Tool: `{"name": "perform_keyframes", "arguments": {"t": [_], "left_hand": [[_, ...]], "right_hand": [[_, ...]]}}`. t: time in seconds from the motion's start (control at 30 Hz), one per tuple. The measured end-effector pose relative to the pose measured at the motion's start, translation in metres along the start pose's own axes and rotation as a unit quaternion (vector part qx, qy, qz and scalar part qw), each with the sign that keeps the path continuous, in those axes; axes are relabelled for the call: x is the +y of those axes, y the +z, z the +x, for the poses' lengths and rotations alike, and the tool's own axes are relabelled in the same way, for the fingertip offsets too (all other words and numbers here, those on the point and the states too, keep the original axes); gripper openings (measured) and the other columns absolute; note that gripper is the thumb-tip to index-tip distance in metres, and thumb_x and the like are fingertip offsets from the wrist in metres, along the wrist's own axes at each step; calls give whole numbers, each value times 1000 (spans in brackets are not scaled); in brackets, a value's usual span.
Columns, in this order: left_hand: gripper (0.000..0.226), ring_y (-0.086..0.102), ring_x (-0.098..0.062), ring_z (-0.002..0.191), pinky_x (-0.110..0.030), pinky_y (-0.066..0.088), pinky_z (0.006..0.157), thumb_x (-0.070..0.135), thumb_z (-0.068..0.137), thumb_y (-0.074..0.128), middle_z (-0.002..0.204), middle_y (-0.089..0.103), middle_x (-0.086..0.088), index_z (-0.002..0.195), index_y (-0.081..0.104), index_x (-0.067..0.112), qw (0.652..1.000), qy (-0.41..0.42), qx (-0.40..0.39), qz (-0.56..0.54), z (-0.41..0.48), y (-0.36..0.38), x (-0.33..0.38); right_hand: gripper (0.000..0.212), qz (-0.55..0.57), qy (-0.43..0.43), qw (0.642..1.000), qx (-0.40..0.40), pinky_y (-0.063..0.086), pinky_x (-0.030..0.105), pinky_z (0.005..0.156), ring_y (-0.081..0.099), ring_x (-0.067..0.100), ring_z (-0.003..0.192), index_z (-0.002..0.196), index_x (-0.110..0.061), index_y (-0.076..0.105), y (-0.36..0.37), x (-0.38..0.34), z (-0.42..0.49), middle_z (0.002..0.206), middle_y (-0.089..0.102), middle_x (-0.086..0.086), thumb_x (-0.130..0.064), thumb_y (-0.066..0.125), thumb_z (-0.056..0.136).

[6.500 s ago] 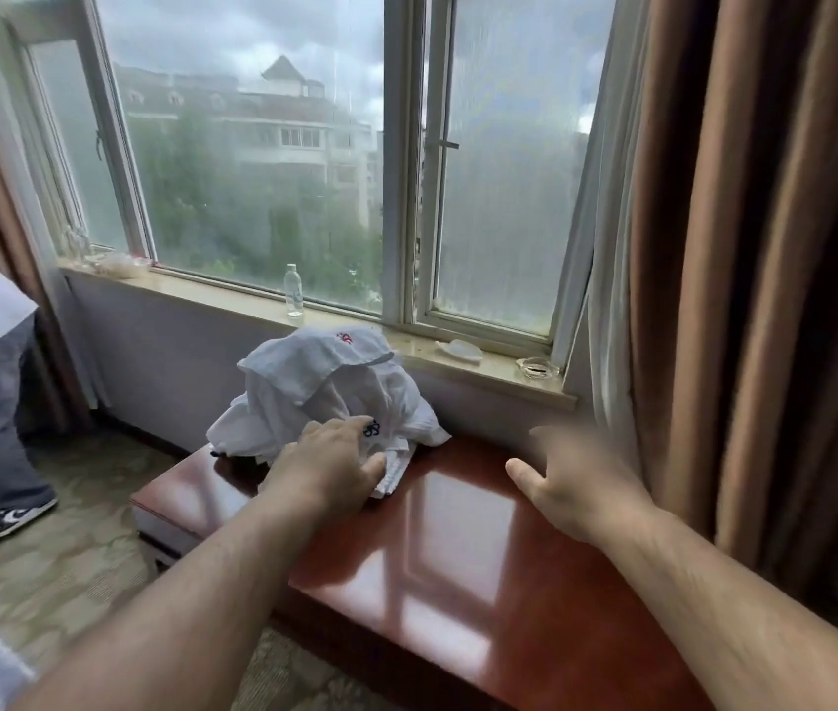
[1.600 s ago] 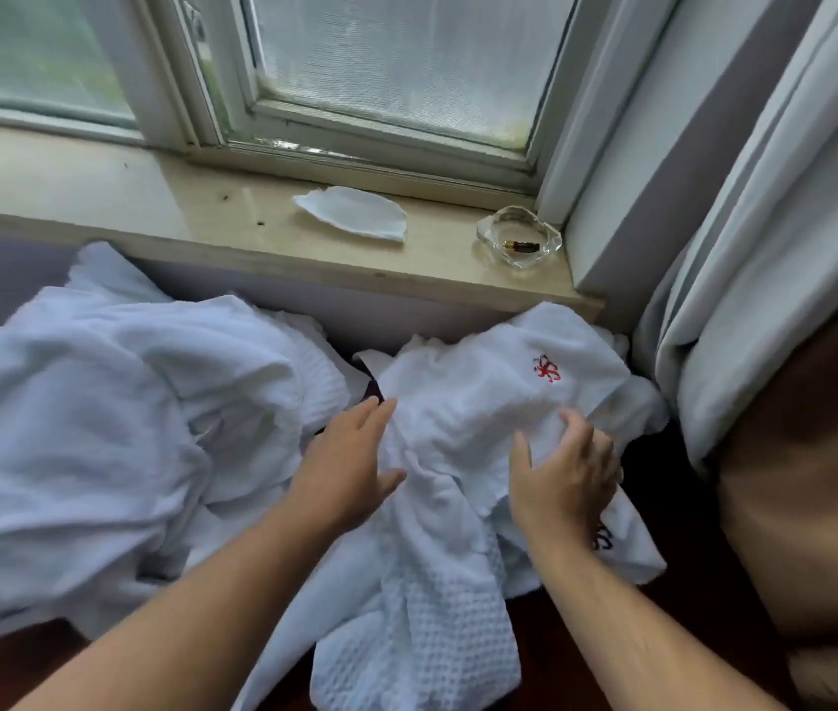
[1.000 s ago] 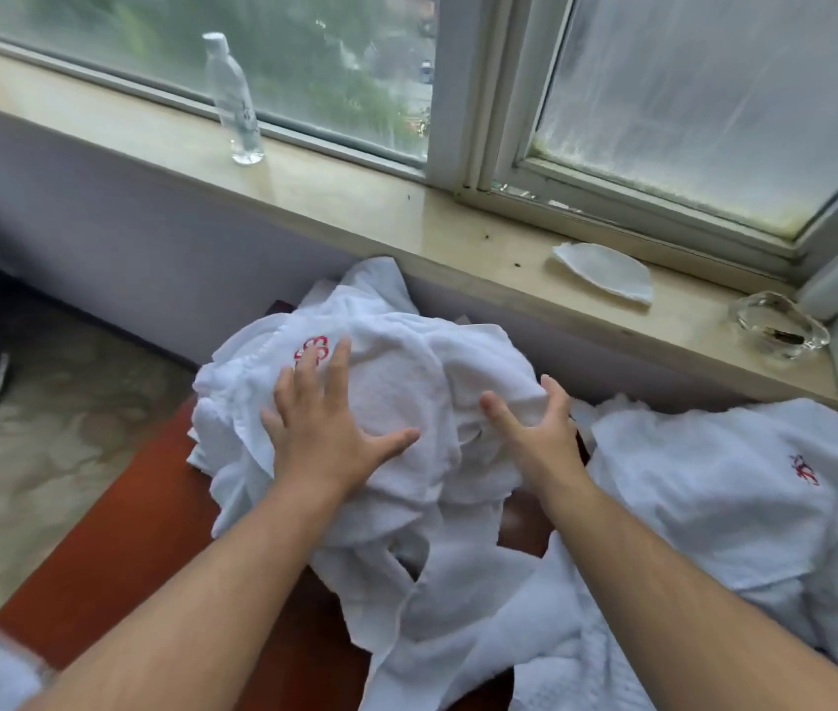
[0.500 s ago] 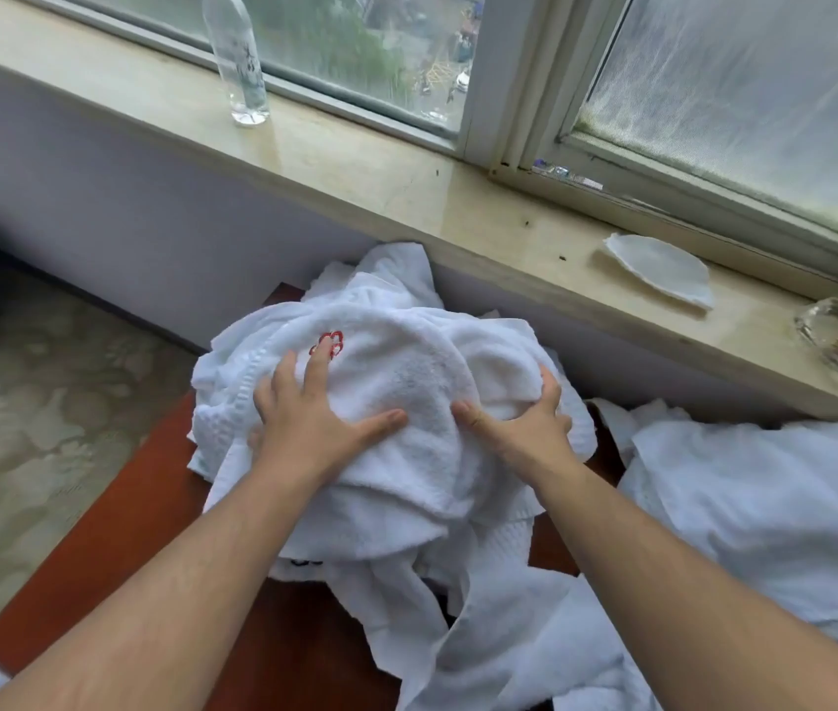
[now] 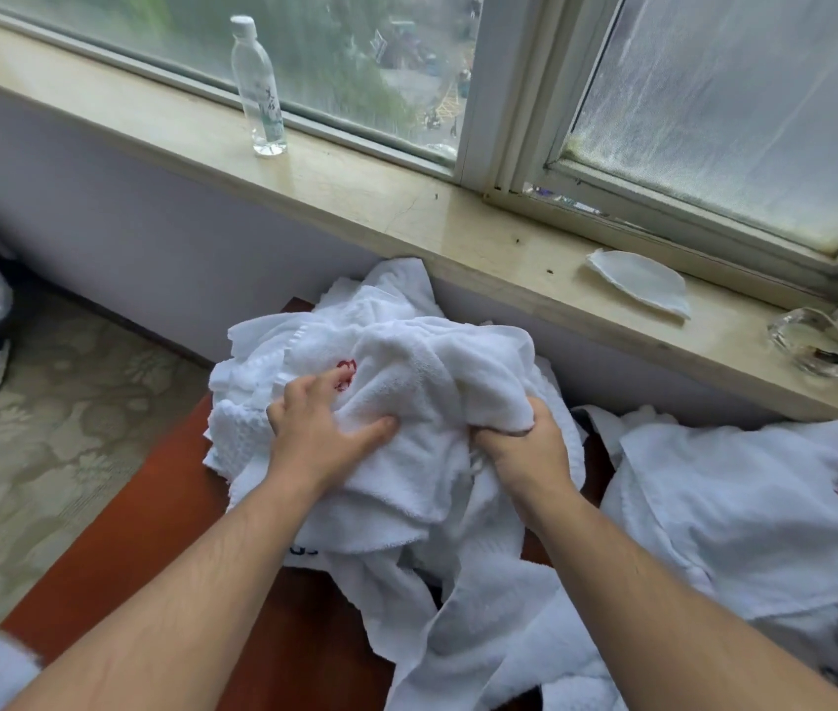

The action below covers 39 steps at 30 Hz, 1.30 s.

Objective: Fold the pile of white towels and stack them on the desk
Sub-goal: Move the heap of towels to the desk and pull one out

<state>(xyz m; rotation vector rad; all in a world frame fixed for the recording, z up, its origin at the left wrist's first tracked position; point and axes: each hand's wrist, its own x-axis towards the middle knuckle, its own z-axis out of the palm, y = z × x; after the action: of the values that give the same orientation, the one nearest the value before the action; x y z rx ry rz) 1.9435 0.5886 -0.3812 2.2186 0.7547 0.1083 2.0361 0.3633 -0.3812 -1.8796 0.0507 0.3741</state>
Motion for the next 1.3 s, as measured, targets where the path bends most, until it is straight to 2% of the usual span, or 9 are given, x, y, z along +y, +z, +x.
{"name": "perform_keyframes", "arguments": {"t": [0.13,0.23,0.37,0.53,0.67,0.83,1.0,1.13,1.3], "left_hand": [[78,22,-27,138,-44,21,116,83,77,42,142,31,4,144,41,44,999,-9,-27,-35,-20,0,1],[70,27,-25,141,-42,25,117,70,87,55,149,30,5,147,37,39,998,3,14,-69,-26,-2,-11],[124,13,-25,149,-52,22,121,85,58,72,160,13,5,156,12,39,992,-98,33,-73,-23,-10,-23],[152,15,-29,152,-57,25,115,99,31,64,165,9,-2,157,1,41,978,-168,15,-119,4,-27,-34],[142,20,-37,149,-59,28,115,96,36,68,163,16,-9,154,5,48,977,-189,-60,-82,21,-28,-46],[82,55,-28,121,-52,46,104,88,52,69,122,66,3,121,61,45,989,-103,-76,-72,25,-28,-47],[36,70,-12,94,-44,57,89,61,70,78,97,76,13,97,75,38,977,-39,-81,-195,1,-37,-45],[29,74,-12,84,-36,62,73,49,69,83,93,77,9,95,74,40,955,-18,-118,-272,-23,-38,-23],[37,73,-9,95,-26,58,78,53,65,82,102,77,10,100,75,44,931,11,-121,-344,-55,-31,21]], "right_hand": [[62,-14,37,998,-48,52,20,59,68,6,84,123,-42,51,-10,-12,-22,102,67,-11,-53,69,64],[87,-147,13,989,-22,50,33,90,50,18,123,136,-44,40,-12,-14,-30,143,42,2,-81,65,61],[124,-167,-52,985,-9,38,52,114,18,26,149,152,-50,10,5,-15,-41,162,-1,-9,-77,82,55],[127,-208,-60,976,27,35,53,112,13,29,149,150,-50,13,13,-24,-28,162,0,-7,-83,80,46],[140,-191,14,981,-25,36,50,115,25,29,147,151,-50,13,12,-22,-8,160,5,-7,-82,85,35],[100,-264,1,965,2,51,42,89,38,17,112,132,-38,41,20,-9,4,135,35,2,-75,75,46],[47,-232,-89,969,15,40,22,58,56,19,90,85,-25,58,17,-13,-9,96,59,6,-62,63,58],[33,-168,-158,970,72,46,40,47,62,32,66,66,-15,58,2,-22,-31,68,62,7,-46,70,63],[26,-114,-154,979,65,57,45,62,66,11,72,81,-29,66,-35,-38,-60,81,69,-6,-48,72,64]]}}
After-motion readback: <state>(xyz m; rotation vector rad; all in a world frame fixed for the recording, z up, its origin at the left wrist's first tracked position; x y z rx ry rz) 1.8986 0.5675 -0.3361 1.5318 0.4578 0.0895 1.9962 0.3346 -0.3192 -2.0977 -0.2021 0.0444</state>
